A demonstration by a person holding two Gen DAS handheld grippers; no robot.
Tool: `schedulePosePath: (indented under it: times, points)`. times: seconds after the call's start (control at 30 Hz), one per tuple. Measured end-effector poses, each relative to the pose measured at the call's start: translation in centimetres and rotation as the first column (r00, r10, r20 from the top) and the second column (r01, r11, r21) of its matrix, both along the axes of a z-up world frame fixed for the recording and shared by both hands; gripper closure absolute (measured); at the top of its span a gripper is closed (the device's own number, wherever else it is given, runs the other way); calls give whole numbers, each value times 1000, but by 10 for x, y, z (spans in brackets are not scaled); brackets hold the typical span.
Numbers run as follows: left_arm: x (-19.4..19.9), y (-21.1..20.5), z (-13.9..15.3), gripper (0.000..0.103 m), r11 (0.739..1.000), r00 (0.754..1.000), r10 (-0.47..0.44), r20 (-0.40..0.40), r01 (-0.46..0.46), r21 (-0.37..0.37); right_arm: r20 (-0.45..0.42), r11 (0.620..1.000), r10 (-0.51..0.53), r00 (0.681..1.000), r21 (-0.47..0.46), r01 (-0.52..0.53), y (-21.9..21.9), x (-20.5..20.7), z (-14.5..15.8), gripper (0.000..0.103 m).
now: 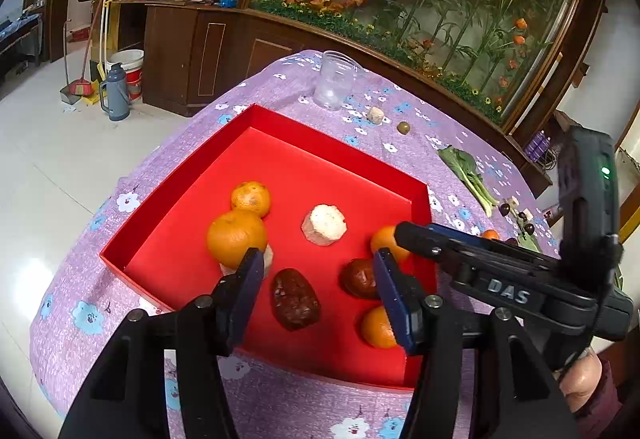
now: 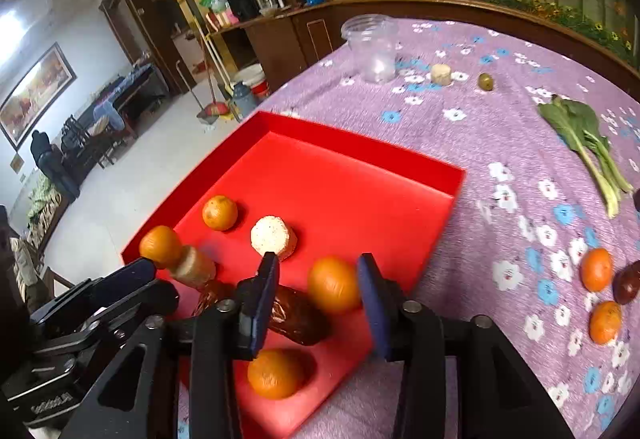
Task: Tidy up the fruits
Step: 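Move both open tools back over the remaining fruits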
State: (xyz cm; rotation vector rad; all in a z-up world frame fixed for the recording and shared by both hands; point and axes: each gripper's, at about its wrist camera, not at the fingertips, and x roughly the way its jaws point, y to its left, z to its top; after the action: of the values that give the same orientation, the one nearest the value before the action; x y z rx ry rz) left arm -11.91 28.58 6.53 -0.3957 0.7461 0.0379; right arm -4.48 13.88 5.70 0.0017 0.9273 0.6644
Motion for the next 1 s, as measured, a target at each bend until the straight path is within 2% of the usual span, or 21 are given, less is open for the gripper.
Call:
schedulePosePath:
  times: [0.13,0.2,0.37,0.63,0.7,0.83,1.0]
  points:
    - [-4,-7,6,43,1000,1000,-10,9,10,10,10,1000,-20,1000,23,19,-15,-12,8,51]
    - [-6,-11,10,38,1000,1000,-15,11,15,15,6,999,-26,1000,27,26,-21,-17,8,51]
    - [-9,-25,15,37,999,999,-42,9,42,33,7,998,-55,998,27,55,-40,-25,6,47]
    - [-15,-42,22,32,996,998,-63,-1,62,67,14,991,-133,991,17,133,-101,-36,-5,46]
    - [-15,-47,23,29,995,998,-66,-1,66,76,14,985,-174,985,7,174,-126,-38,-10,46]
    - [-8,-62,20,29,992,994,-103,-20,104,73,-4,961,-277,961,-22,277,-183,-35,-20,46]
    - [-2,-97,16,29,977,980,-196,-39,198,84,-37,911,-413,910,-10,413,-254,-26,-25,46]
